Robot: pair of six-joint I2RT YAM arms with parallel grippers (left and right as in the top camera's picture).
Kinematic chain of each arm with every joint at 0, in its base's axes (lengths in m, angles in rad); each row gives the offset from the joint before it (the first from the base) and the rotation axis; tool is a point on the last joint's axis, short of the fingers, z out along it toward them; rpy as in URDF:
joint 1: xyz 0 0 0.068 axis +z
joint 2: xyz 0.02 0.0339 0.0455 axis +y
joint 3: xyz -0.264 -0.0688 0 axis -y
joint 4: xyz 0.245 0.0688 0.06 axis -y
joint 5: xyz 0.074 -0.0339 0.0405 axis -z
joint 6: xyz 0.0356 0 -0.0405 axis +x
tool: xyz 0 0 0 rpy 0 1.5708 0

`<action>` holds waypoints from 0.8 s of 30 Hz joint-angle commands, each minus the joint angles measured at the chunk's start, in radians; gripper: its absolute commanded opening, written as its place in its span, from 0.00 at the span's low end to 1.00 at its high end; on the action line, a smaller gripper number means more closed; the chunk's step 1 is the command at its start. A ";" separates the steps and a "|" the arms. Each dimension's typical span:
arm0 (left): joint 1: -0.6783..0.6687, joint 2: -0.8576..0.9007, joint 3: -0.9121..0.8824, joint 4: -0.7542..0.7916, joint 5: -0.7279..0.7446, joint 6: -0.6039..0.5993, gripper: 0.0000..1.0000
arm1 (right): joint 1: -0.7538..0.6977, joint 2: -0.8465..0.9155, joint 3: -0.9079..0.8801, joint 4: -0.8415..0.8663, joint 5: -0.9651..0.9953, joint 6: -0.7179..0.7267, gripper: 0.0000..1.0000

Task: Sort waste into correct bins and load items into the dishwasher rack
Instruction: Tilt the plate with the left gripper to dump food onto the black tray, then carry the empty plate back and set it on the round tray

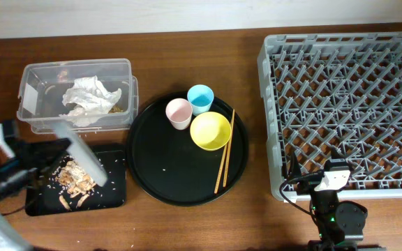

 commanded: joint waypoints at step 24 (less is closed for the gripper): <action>-1.209 -0.118 -0.182 0.758 -0.960 -0.832 0.00 | -0.006 -0.007 -0.007 -0.002 0.002 -0.006 0.99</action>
